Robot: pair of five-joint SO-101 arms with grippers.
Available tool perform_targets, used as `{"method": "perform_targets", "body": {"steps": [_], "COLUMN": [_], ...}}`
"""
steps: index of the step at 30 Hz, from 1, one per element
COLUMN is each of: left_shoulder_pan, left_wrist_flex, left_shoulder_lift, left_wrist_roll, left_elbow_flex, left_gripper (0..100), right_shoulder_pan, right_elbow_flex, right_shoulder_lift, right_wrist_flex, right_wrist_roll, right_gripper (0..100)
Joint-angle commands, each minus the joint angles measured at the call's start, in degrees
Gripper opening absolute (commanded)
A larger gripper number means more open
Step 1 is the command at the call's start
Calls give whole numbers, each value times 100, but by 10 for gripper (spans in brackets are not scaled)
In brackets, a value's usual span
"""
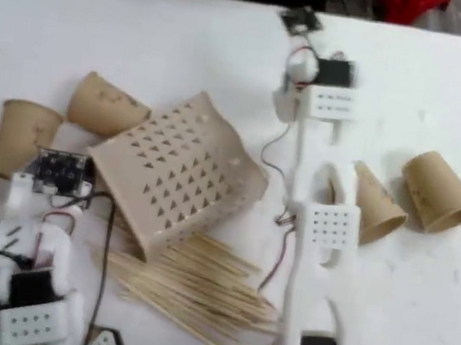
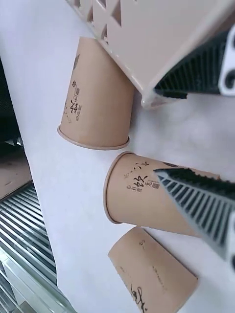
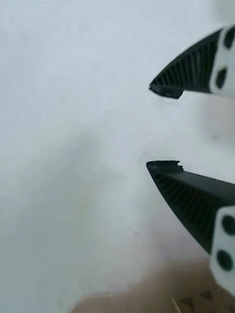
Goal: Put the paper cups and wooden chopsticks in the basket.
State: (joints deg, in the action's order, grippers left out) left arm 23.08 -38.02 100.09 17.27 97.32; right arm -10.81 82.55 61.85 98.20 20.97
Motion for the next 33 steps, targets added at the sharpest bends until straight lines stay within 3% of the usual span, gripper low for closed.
{"method": "perform_targets", "body": {"steps": [1, 7, 19, 27, 33], "left_shoulder_pan": [-127, -127, -127, -127, -127], "left_wrist_flex": [-18, -18, -18, -18, -18], "left_shoulder_lift": [31, 31, 31, 31, 31], "left_wrist_roll": [-44, -44, -44, -44, -44], "left_elbow_flex": [-9, -9, -9, -9, -9], "left_gripper": [244, 244, 244, 244, 244], "right_shoulder_pan": [-57, 22, 1059, 857, 338], "right_elbow_flex": [-70, -79, -255, -3648, -6330], "right_shoulder_lift": [-532, -400, -1209, -3688, -5481], "right_wrist_flex": [31, 22, 84, 40, -1182], "right_wrist_roll": [18, 18, -26, -185, -35], "right_gripper": [184, 180, 138, 138, 139]}}
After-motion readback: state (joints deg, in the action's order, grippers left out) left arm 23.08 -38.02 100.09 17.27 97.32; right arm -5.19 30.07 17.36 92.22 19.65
